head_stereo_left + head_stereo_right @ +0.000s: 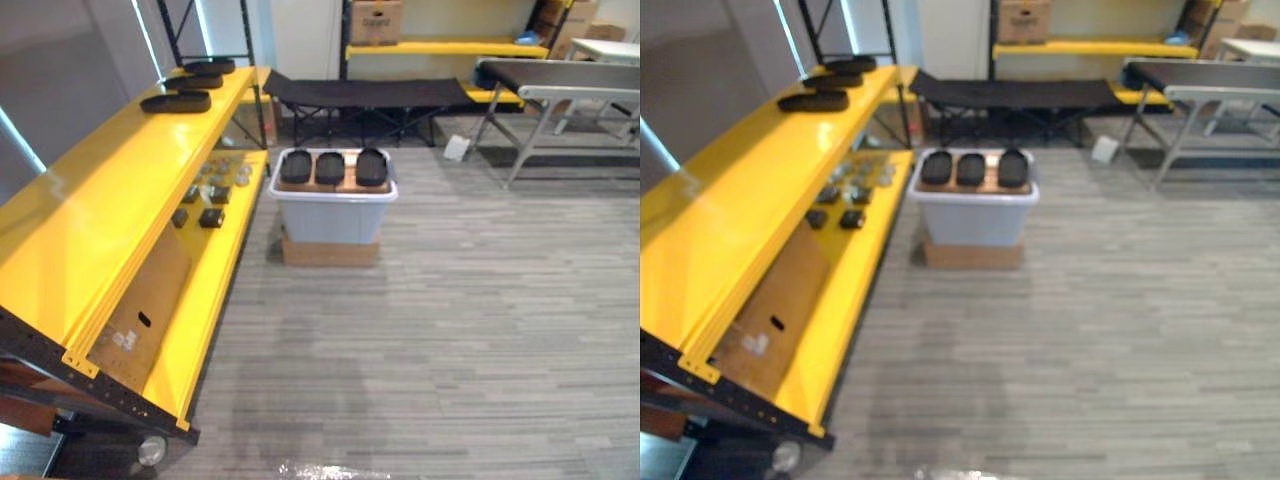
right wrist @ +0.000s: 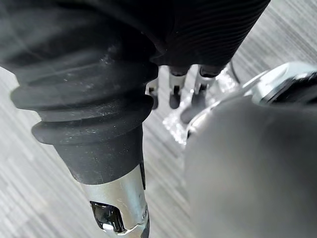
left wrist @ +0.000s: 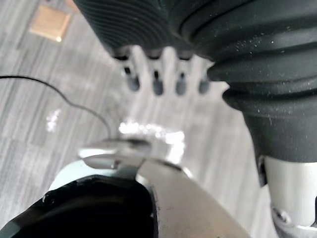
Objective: Walk over and take plastic housings, then place them on the shelf
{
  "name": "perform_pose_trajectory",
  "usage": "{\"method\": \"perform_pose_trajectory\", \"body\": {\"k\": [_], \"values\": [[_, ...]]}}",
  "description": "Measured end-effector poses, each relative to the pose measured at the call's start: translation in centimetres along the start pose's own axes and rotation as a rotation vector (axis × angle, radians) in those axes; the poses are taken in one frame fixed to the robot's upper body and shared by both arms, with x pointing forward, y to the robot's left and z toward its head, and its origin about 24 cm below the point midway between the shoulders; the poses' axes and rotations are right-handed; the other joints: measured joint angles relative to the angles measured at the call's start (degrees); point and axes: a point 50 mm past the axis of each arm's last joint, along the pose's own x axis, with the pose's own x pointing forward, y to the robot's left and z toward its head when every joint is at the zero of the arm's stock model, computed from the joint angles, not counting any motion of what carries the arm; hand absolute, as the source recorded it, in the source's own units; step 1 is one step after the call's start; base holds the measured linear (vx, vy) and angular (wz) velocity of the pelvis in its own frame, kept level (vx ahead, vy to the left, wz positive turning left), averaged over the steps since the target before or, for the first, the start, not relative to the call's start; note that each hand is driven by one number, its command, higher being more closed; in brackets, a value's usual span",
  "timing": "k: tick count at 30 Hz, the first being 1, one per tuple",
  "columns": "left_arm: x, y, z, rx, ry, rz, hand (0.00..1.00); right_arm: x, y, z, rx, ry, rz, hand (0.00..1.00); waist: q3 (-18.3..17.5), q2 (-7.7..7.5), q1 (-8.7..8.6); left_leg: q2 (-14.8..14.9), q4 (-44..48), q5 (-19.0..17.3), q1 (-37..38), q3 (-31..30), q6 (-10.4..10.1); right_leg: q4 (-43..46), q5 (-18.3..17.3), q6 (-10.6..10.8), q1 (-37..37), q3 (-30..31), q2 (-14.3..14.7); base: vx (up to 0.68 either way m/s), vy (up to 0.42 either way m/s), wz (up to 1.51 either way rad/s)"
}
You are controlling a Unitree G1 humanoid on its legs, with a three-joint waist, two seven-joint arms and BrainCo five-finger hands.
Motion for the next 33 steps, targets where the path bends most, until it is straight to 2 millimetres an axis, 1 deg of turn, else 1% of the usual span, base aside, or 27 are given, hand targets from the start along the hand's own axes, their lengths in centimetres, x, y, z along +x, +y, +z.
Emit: {"method": "perform_pose_trajectory", "body": {"k": [3,9,17,24,27,28,29,30,31,32,33], "values": [[0.0,0.0,0.3,-0.014,-0.007,-0.003,0.0,0.1,0.6,0.5,0.013,-0.017,0.011,0.0,1.03,-0.08,0.07,-0.04,-0.49,0.14,0.66,0.26,-0.23,0.0,0.4,0.68,0.15,-0.06,-0.02,-0.02,0.023,-0.04],[0.0,0.0,0.5,-0.024,-0.014,-0.008,0.0,0.2,1.0,0.7,0.012,-0.026,0.018,0.0,1.79,-0.35,0.14,-0.42,-1.86,0.87,0.92,0.43,-1.08,0.0,0.41,0.7,-0.02,-0.93,-0.28,-0.05,0.01,-0.01],[0.0,-0.1,0.6,-0.026,-0.02,-0.007,0.0,0.2,1.0,0.9,0.082,-0.037,0.033,0.0,3.22,-0.2,0.18,-0.55,-3.02,1.74,1.77,0.57,-0.26,0.01,0.4,0.64,0.11,-1.73,-0.25,-0.06,0.001,-0.01],[0.0,0.0,0.6,-0.032,-0.028,-0.002,0.0,0.2,1.1,0.9,0.085,-0.047,0.034,0.0,3.44,-0.56,0.17,-0.88,-4.66,2.6,1.86,0.61,0.63,-0.01,0.21,0.32,-0.56,-2.67,-0.36,-0.06,0.013,0.0],[0.0,0.0,0.7,-0.03,-0.028,0.0,0.0,0.1,1.0,1.1,0.087,-0.056,0.03,0.0,3.62,-0.78,-0.05,-1.7,-5.8,3.27,1.81,0.08,0.91,0.1,0.05,0.06,-1.09,-3.21,-1.0,-0.03,0.036,0.08],[0.0,0.0,0.7,-0.03,-0.032,-0.002,0.0,0.1,0.9,1.2,0.094,-0.064,0.024,0.0,3.86,-0.89,-0.07,-1.95,-5.74,3.27,1.75,-0.09,0.92,1.83,-0.69,-0.43,-1.79,-3.24,-1.59,-0.02,0.065,0.12],[0.0,-0.1,0.8,-0.028,-0.037,-0.004,0.0,0.1,0.8,1.6,0.099,-0.084,0.016,0.0,4.26,-0.75,-0.11,-2.11,-5.65,3.29,1.75,-0.4,0.94,6.41,-2.85,-0.08,-3.39,-3.26,-2.6,-0.03,0.072,0.13],[0.0,-0.1,0.9,-0.025,-0.041,-0.004,0.0,0.1,0.8,1.8,0.107,-0.097,0.012,0.0,4.57,-0.7,-0.28,-2.2,-5.61,3.28,1.89,-0.67,0.96,9.61,-4.1,0.33,-4.46,-3.24,-3.35,-0.02,0.123,0.21],[0.0,-0.1,1.1,-0.026,-0.048,-0.004,0.0,0.0,1.0,2.4,0.115,-0.14,0.017,0.0,5.08,-0.77,-0.48,-2.35,-5.58,3.21,1.98,-0.85,1.84,20.1,-6.58,0.15,-8.98,-3.1,-5.46,0.0,0.116,0.18],[0.0,-0.1,1.2,-0.026,-0.051,-0.005,0.0,0.0,1.0,2.7,0.119,-0.159,0.019,0.0,5.37,-0.51,-0.5,-2.35,-5.57,3.13,2.2,-0.88,2.69,24.63,-7.03,-0.44,-10.86,-3.05,-6.27,0.02,0.129,0.17],[0.0,-0.1,1.4,-0.026,-0.062,0.0,0.0,-0.1,1.1,3.1,0.133,-0.191,0.024,0.0,6.41,-0.8,-0.52,-2.34,-5.58,2.92,3.46,-1.44,4.44,32.97,-7.54,-0.7,-14.31,-2.91,-8.06,0.04,0.059,0.1]]}}
